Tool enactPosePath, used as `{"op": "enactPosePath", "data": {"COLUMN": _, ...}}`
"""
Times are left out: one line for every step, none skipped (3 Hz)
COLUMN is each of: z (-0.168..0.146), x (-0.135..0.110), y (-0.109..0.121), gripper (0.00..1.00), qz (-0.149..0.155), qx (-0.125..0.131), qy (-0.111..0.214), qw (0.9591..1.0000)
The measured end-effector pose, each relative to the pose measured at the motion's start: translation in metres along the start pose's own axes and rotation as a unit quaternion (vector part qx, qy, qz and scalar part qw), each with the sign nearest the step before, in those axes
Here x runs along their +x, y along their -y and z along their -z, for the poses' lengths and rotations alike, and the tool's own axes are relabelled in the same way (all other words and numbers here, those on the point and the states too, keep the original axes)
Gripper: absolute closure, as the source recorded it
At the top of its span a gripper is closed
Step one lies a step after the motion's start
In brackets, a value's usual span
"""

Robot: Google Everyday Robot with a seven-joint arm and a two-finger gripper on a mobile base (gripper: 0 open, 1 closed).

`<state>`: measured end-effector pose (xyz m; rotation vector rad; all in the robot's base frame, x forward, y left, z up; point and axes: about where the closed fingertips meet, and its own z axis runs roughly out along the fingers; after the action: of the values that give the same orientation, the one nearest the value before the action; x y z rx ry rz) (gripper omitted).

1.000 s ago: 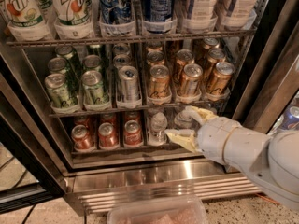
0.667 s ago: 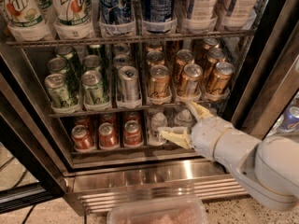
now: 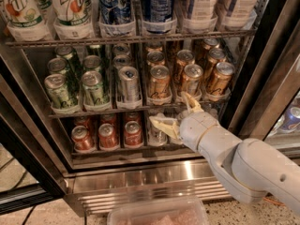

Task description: Pick orange can from middle shelf of fridge

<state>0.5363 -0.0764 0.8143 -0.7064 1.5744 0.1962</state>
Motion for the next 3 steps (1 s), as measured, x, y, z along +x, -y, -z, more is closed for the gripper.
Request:
{"op": "enactPosePath", "data": {"z": -0.01, "x": -0.006, "y": 0.002, "gripper": 0.29, "qz": 0.0, "qx": 0.018, "qy": 0.018, "qw": 0.9997}}
{"op": "enactPosePath", "data": {"z": -0.015, "x": -0.013, "y": 0.002, "gripper": 0.34, "qz": 0.0, "qx": 0.039, "qy": 0.03, "qw": 0.9988}}
{"op": "enactPosePath", "data": {"z": -0.012, "x": -0.02, "y": -0.002, "gripper": 0.3, "qz": 0.002, "qx": 0.054, "qy": 0.035, "qw": 0.9979}}
